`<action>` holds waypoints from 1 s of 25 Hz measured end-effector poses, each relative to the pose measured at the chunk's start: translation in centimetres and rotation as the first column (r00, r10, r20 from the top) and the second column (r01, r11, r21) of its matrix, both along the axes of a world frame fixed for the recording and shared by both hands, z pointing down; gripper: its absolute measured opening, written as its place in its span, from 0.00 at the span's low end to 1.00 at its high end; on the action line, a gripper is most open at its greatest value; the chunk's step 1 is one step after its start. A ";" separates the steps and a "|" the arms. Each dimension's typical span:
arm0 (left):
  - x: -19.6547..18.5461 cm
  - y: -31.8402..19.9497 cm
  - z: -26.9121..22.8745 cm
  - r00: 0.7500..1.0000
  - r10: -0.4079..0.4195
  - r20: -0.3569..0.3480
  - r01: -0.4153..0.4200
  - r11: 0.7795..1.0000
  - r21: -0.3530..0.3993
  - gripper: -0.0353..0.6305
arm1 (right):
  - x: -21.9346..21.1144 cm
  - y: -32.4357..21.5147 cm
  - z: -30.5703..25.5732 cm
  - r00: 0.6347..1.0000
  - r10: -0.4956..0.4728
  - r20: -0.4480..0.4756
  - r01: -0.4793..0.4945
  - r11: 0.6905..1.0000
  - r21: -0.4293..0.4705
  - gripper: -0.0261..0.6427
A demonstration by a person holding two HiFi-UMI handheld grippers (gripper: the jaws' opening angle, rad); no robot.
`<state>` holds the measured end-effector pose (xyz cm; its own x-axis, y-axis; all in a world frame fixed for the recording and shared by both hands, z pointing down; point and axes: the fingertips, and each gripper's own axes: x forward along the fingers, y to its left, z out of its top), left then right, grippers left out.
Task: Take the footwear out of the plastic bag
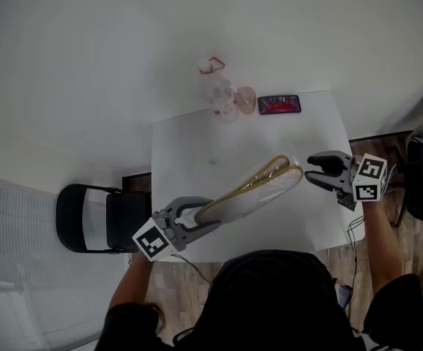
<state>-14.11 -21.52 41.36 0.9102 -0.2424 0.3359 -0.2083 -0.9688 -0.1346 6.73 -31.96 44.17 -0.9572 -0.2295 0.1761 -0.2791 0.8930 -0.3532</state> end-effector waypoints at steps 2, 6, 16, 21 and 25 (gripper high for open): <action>0.3 0.1 -0.8 0.999 0.009 -0.033 -0.010 0.999 -0.033 0.35 | -0.1 0.5 -1.2 0.998 -0.039 0.056 0.041 0.999 -0.032 0.30; 0.9 0.2 -2.0 0.997 0.007 -0.079 -0.014 0.996 -0.085 0.35 | 0.3 0.6 -1.7 0.997 -0.055 0.059 0.057 0.998 -0.028 0.30; 2.8 1.1 -3.2 0.995 0.036 -0.098 -0.047 0.992 -0.115 0.32 | -1.1 3.3 -4.0 0.959 -0.248 0.133 0.251 0.968 -0.003 0.30; 2.4 1.2 -4.3 0.987 0.033 -0.159 -0.058 0.986 -0.155 0.30 | -2.1 3.3 -4.8 0.956 -0.277 0.100 0.270 0.960 0.077 0.28; 1.9 1.8 -5.7 0.980 0.021 -0.196 -0.051 0.988 -0.148 0.27 | -1.3 2.9 -4.7 0.969 -0.240 0.057 0.232 0.966 0.115 0.28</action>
